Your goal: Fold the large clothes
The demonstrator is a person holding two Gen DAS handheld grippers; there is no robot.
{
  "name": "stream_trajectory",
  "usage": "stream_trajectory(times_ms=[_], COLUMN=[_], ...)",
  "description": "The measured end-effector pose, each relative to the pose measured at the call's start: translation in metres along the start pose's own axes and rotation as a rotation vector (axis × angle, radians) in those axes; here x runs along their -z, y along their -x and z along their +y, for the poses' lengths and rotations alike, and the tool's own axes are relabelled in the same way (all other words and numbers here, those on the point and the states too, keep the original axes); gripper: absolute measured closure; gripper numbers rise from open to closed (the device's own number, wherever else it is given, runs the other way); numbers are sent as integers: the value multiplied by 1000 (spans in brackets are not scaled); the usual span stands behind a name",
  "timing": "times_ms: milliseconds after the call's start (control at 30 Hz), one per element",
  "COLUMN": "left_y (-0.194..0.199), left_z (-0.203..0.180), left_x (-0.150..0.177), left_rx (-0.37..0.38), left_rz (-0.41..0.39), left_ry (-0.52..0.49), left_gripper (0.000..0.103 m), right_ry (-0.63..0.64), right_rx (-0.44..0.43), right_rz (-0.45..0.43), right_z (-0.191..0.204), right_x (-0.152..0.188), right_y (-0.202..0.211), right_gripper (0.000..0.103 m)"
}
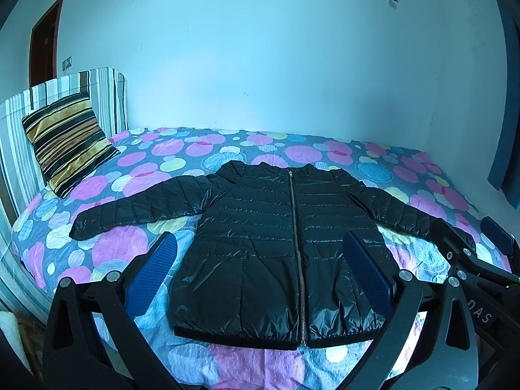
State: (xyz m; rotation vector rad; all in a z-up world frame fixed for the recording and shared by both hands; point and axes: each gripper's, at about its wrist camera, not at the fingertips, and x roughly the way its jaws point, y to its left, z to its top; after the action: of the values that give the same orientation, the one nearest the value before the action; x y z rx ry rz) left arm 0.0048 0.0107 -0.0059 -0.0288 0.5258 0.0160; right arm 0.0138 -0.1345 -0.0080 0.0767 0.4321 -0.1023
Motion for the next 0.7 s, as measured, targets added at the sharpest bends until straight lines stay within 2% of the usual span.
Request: stream_trajectory(times_ms=[700], left_y=[-1], left_z=[0], left_x=[3], left_rx=[4], left_rz=[6], left_ry=[2], left_gripper=[2], right_ry=[2], right_rx=[5], right_rz=[10], right_z=[1], right_x=[2], right_y=[-3], right_gripper=[5])
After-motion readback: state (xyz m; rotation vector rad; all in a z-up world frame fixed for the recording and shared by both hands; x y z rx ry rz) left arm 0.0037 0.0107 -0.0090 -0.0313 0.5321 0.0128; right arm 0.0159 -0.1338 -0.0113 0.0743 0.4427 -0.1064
